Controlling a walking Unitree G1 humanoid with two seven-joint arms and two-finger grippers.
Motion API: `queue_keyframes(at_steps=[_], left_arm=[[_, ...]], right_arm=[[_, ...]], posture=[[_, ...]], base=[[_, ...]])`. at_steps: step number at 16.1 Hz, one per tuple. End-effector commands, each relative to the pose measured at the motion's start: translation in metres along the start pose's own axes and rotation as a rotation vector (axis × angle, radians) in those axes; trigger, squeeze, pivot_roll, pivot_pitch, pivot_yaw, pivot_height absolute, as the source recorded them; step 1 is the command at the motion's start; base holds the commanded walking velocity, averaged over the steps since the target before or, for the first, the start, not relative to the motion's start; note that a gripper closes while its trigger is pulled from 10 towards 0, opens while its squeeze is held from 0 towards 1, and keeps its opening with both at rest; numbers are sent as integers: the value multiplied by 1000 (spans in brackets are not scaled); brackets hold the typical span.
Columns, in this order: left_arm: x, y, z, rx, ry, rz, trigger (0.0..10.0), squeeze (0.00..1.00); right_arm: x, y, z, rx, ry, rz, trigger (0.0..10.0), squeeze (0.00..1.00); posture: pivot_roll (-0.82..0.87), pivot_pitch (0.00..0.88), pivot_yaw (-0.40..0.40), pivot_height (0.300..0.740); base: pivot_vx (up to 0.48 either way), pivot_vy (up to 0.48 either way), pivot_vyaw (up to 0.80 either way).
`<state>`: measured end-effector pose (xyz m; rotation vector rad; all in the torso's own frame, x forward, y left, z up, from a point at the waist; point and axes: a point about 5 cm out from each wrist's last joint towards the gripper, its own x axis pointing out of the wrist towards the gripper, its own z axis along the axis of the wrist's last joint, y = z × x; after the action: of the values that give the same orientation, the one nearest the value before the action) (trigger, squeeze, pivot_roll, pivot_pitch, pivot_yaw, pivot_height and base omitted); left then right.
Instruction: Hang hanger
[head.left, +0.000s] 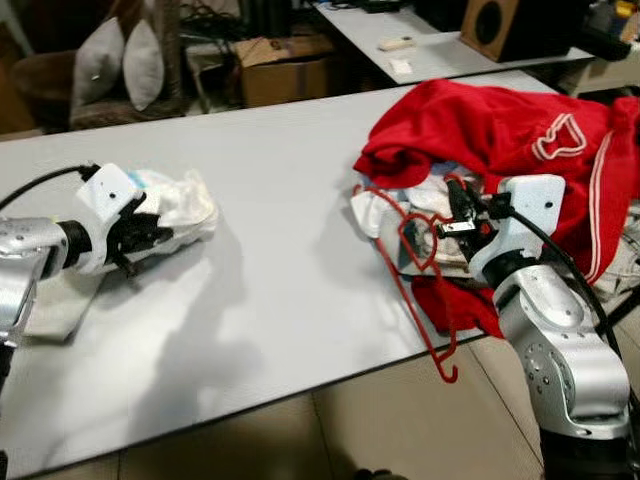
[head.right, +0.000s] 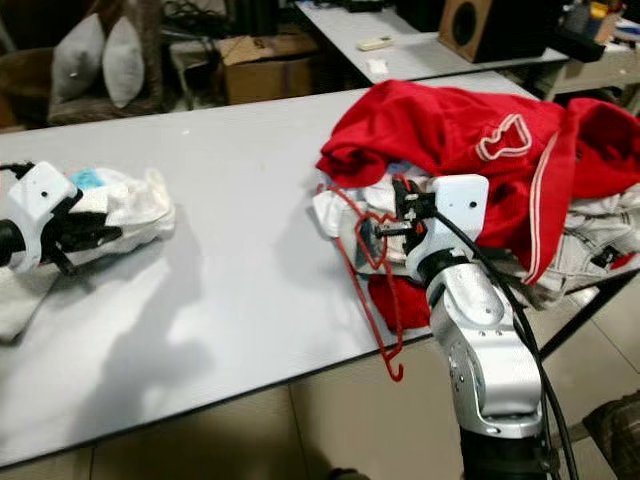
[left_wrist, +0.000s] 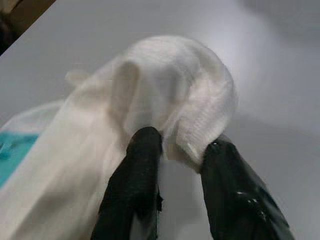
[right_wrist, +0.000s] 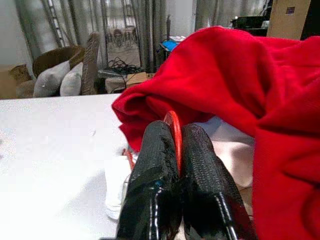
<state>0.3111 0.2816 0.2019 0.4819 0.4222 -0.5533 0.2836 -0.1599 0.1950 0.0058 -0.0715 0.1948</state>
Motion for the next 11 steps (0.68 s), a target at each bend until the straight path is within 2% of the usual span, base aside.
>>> queue_keyframes(at_steps=[1,4,6,7,8,10,11], left_arm=[[-2,0,1,-10,0,-5,10000,1000],[-2,-2,3,-12,-3,10,10000,1000],[-3,-6,2,-11,12,7,10000,992],[-3,-9,0,-7,22,5,10000,114],[-3,-9,-1,-9,25,9,10000,0],[-4,-8,-2,-48,27,14,10000,0],[-7,-4,2,-84,-1,21,10000,1000]], right_arm=[[1,-2,0,-1,-1,9,10000,0],[2,1,-1,4,4,49,10000,0],[2,8,0,15,-3,101,10000,0],[1,13,1,14,-9,137,10000,0],[1,14,1,17,-10,144,10000,0],[0,15,1,18,-10,155,10000,0],[-1,16,1,17,-8,169,10000,0]], posture=[[64,0,34,740],[68,0,30,740],[71,0,26,740],[70,0,26,740],[70,0,26,740],[69,0,24,740],[69,0,24,740]], base=[[0,0,-800],[0,0,-567],[0,0,0],[0,0,0],[0,0,0],[0,0,0],[0,0,0]])
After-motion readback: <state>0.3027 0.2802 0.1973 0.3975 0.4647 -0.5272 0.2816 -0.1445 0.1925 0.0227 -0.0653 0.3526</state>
